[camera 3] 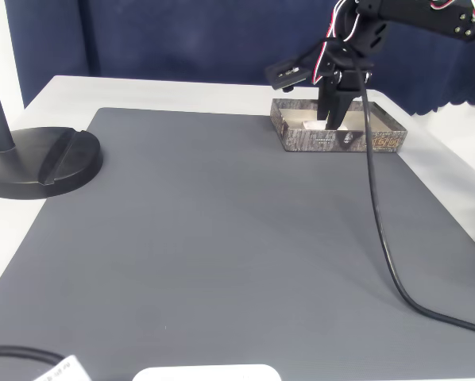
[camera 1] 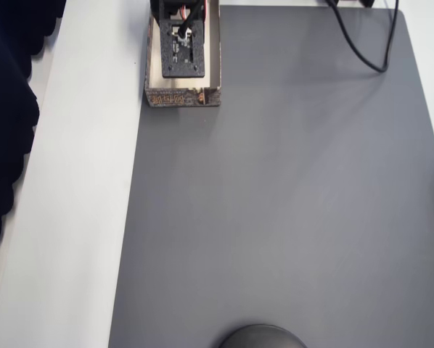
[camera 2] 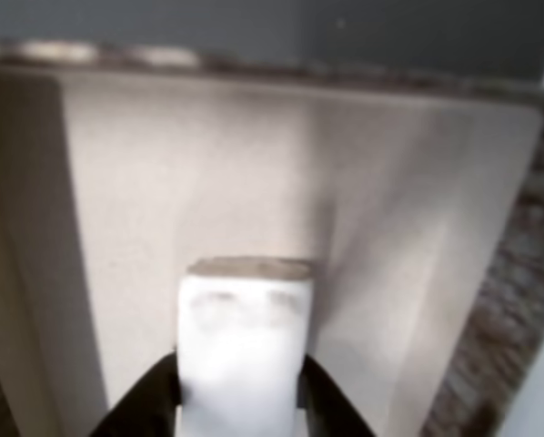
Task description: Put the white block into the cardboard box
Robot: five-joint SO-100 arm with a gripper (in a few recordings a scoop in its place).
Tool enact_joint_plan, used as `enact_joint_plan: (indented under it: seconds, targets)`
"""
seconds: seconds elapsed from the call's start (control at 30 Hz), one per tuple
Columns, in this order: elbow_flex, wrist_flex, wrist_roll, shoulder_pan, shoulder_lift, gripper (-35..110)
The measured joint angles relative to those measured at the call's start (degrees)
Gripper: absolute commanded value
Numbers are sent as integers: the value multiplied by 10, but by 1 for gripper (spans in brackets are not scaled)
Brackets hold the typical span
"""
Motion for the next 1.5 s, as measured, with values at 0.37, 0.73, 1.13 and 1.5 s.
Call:
enact_joint_plan:
  seconds: [0.37, 0.73, 1.13, 1.5]
  targets:
    - [-11, 0, 2, 0, 0, 28]
    - [-45, 0, 33, 0, 0, 36]
    - [-45, 42, 7, -4, 40, 39]
    - [18, 42, -8, -27, 158, 38]
